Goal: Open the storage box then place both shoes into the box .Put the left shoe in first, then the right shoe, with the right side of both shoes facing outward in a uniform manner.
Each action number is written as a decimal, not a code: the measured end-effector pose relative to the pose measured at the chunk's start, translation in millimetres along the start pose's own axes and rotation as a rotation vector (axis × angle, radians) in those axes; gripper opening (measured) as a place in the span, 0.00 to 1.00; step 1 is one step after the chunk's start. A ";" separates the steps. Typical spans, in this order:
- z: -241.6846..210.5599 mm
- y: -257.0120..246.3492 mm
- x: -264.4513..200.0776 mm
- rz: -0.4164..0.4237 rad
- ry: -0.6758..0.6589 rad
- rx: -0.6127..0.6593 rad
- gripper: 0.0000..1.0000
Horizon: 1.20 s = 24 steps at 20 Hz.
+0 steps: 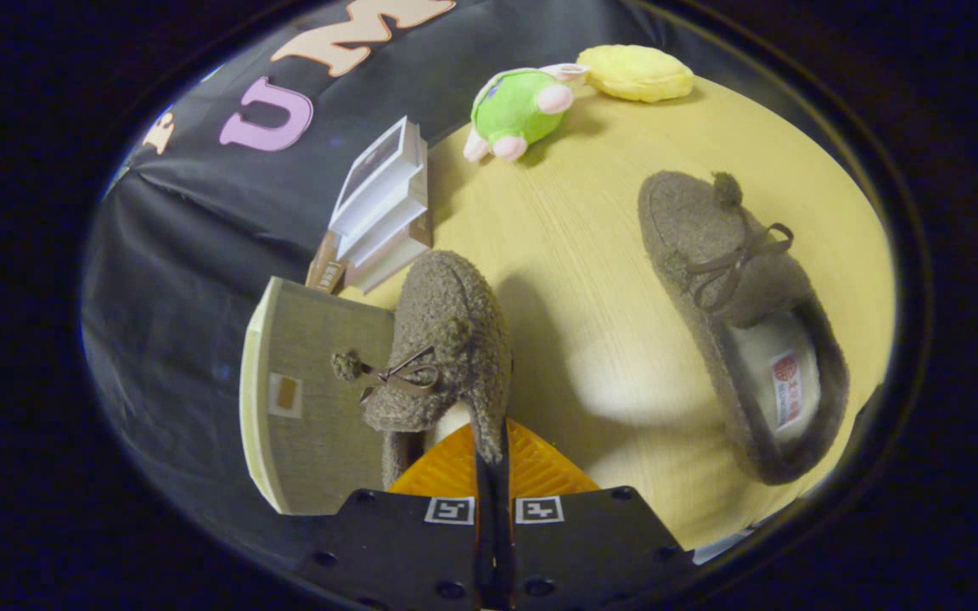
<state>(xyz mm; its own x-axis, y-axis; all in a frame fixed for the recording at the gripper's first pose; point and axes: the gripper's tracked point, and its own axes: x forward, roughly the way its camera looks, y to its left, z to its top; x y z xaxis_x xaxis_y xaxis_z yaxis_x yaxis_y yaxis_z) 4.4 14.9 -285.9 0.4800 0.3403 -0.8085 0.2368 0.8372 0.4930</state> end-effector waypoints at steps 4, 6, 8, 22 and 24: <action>11.5 46.5 -27.2 0.052 -0.035 0.004 0.04; 13.6 76.8 -38.4 0.086 -0.051 -0.007 0.04; 15.8 107.2 -45.3 0.115 -0.063 -0.025 0.04; -47.1 230.1 39.4 0.091 -0.008 -0.130 0.04; -52.7 227.4 63.8 0.039 -0.003 -0.138 0.04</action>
<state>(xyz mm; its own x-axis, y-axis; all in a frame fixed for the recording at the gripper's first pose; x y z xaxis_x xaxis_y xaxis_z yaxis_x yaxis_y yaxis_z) 44.4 249.6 -242.3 0.4889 0.3732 -0.7885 0.0997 0.8741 0.4755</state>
